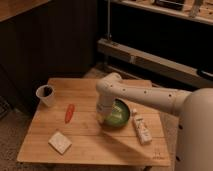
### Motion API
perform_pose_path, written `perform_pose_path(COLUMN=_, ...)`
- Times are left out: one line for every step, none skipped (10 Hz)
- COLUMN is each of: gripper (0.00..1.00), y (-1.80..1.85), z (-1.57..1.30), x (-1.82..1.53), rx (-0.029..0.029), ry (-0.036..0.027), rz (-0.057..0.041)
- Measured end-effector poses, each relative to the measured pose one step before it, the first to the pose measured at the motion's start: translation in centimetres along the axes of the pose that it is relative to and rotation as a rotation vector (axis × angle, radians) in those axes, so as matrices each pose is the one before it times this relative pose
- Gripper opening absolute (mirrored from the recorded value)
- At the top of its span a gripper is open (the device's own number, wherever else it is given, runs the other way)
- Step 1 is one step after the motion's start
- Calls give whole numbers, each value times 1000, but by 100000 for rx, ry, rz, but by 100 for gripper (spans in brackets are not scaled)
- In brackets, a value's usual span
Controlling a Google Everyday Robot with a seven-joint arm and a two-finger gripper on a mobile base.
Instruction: Drag the ceramic bowl in a circle
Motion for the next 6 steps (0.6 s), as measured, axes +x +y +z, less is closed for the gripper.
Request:
perform_pose_path(gripper=0, y=1347, z=-152, x=-619, rx=3324, ry=978, rz=3494)
perform_pose_path(gripper=0, y=405, z=189, x=-229, rx=1940, ry=-1326, rz=2246)
perform_pose_path(gripper=0, y=189, z=355, x=-297, rx=2739, ry=-2415, rz=3221)
perform_pose_path(gripper=0, y=221, z=104, x=-773, rx=2582, ry=-1033, rz=3103)
perform_pose_path(gripper=0, y=102, z=9, x=-1001, rx=2309, ry=-422, rz=2816)
perform_pose_path(gripper=0, y=-524, z=82, x=-1099, rx=1376, ry=-714, rz=1868)
